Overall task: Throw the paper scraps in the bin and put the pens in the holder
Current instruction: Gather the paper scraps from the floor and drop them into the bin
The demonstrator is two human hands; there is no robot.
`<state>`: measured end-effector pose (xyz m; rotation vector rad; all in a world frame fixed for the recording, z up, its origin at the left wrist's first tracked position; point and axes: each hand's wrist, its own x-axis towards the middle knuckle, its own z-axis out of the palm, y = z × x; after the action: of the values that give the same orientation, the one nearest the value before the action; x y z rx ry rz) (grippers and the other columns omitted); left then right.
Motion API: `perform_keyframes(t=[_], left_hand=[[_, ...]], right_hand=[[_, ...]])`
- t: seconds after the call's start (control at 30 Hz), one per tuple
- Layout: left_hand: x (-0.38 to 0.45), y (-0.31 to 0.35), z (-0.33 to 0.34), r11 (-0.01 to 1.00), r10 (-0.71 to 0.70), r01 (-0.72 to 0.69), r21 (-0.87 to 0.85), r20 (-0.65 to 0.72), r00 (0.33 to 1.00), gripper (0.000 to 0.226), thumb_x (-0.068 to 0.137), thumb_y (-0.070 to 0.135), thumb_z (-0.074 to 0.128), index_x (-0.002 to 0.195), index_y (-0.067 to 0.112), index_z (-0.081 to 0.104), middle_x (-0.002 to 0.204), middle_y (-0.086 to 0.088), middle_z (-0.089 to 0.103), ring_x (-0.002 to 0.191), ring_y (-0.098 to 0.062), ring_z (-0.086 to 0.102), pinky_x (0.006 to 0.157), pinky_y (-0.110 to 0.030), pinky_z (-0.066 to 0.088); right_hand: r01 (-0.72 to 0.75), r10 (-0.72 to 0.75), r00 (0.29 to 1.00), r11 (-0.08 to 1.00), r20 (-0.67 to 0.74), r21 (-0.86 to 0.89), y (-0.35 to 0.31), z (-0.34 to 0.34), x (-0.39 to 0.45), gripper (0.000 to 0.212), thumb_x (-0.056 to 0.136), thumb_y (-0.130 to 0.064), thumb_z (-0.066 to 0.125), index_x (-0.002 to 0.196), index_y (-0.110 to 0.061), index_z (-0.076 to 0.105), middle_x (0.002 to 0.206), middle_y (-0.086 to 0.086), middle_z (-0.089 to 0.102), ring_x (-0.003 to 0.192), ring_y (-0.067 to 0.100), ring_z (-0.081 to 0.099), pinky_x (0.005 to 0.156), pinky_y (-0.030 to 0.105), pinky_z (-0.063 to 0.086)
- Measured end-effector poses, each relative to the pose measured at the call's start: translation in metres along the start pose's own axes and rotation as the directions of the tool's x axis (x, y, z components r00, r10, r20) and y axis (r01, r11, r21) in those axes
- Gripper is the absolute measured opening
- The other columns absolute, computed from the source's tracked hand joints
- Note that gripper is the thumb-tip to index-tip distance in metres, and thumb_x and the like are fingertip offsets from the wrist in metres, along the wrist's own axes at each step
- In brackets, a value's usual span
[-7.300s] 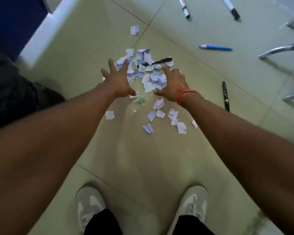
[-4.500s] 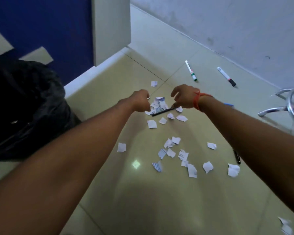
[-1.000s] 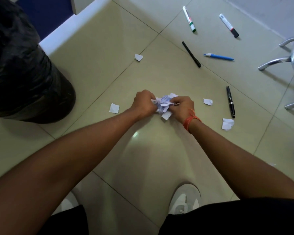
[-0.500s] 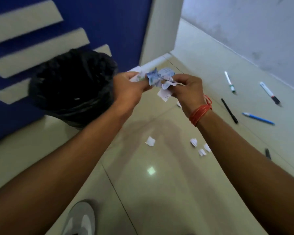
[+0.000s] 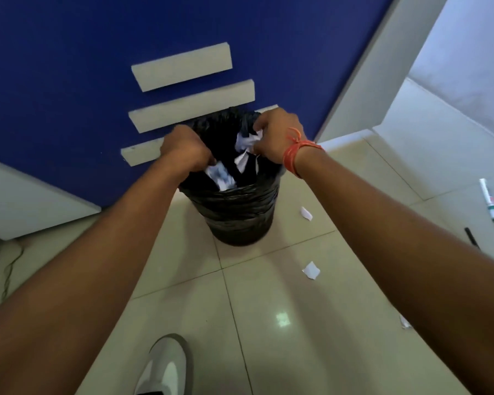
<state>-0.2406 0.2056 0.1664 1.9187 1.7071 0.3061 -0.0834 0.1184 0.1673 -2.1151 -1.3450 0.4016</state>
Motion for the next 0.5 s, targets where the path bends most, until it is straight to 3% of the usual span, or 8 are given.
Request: perform_keyframes(t=[0.07,0.17,0.27,0.37,0.43,0.5], left_hand=[[-0.002,0.003,0.006,0.999,0.027,-0.028,0.038,0.042,0.999,0.047,0.062,0.024,0.091,0.102,0.006,0.074,0.105,-0.015,0.073,0.099,-0.032,0.069,0.090,-0.044,0.058],[-0.005,0.022,0.015,0.997,0.076,-0.076,0.021,-0.006,0.997,0.037,0.070,0.021,0.084,0.104,0.011,0.074,0.109,-0.014,0.072,0.101,-0.032,0.068,0.092,-0.042,0.057],[-0.017,0.052,0.026,0.973,0.206,-0.216,-0.084,-0.117,0.972,0.019,0.077,0.018,0.074,0.096,0.019,0.076,0.105,-0.006,0.074,0.100,-0.025,0.069,0.094,-0.037,0.056],[-0.042,0.086,0.045,0.861,0.418,-0.473,-0.187,-0.271,0.867,0.022,0.078,0.020,0.065,0.097,0.021,0.076,0.099,0.003,0.076,0.095,-0.013,0.070,0.093,-0.029,0.055],[-0.065,0.103,0.070,0.737,0.571,-0.630,-0.244,-0.274,0.774,0.025,0.080,0.020,0.063,0.101,0.020,0.076,0.098,0.005,0.076,0.090,-0.006,0.070,0.091,-0.023,0.055],[-0.088,0.110,0.111,0.642,0.702,-0.709,-0.291,-0.149,0.696,0.024,0.082,0.017,0.062,0.101,0.017,0.077,0.097,0.003,0.077,0.087,-0.007,0.070,0.088,-0.022,0.055]], right_hand=[[0.025,-0.024,0.998,0.999,0.052,-0.027,0.004,-0.001,0.002,0.044,0.075,-0.020,0.081,0.116,-0.013,0.067,0.114,0.008,0.067,0.102,0.025,0.064,0.082,0.026,0.048],[0.094,-0.094,0.996,0.994,0.002,0.048,0.010,-0.011,-0.004,0.041,0.074,-0.017,0.079,0.114,-0.018,0.069,0.115,0.003,0.070,0.106,0.019,0.066,0.094,0.031,0.054],[0.045,-0.027,0.998,0.916,-0.049,0.398,0.021,-0.028,-0.018,0.032,0.075,-0.010,0.077,0.106,-0.012,0.070,0.101,0.005,0.073,0.090,0.014,0.070,0.083,0.032,0.060],[-0.027,0.156,0.982,0.676,-0.107,0.736,0.053,-0.051,-0.041,0.025,0.077,0.007,0.072,0.101,0.001,0.068,0.090,0.017,0.069,0.078,0.022,0.069,0.075,0.037,0.062],[-0.080,0.288,0.948,0.632,-0.137,0.771,0.089,-0.062,-0.064,0.022,0.077,0.009,0.071,0.097,0.001,0.068,0.086,0.016,0.068,0.079,0.023,0.069,0.076,0.038,0.062],[-0.206,0.444,0.884,0.650,-0.145,0.732,0.145,-0.064,-0.093,0.018,0.074,0.005,0.074,0.085,-0.008,0.070,0.082,0.011,0.069,0.079,0.023,0.070,0.077,0.040,0.061]])
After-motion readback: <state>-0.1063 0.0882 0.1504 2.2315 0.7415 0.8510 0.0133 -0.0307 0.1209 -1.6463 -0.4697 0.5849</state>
